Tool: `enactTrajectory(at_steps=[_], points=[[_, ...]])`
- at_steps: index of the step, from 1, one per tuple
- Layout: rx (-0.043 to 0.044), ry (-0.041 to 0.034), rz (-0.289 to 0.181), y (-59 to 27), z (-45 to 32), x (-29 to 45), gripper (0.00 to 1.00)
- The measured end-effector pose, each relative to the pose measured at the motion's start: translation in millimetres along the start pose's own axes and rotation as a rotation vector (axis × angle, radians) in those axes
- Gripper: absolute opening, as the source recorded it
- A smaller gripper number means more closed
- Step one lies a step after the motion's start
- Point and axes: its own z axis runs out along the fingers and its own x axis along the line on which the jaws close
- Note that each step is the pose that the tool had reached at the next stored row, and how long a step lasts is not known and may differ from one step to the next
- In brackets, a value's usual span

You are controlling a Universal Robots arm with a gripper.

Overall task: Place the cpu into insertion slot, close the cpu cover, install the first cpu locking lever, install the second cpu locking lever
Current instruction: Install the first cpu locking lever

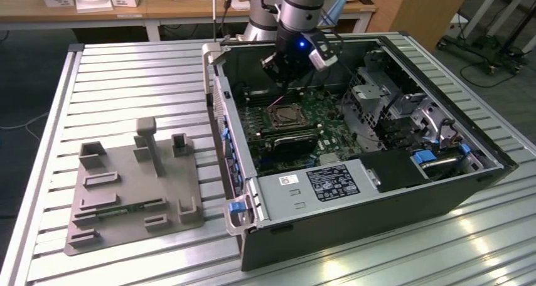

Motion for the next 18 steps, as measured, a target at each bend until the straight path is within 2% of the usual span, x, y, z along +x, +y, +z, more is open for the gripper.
enactTrajectory(at_steps=[4,6,18], points=[[-0.0401,-0.0001,0.0,0.0,0.2,0.0,0.1],[-0.0503,-0.0001,0.0,0.0,0.4,-0.1,0.1],[-0.0527,-0.0001,-0.001,-0.3,5.4,-7.2,0.1]])
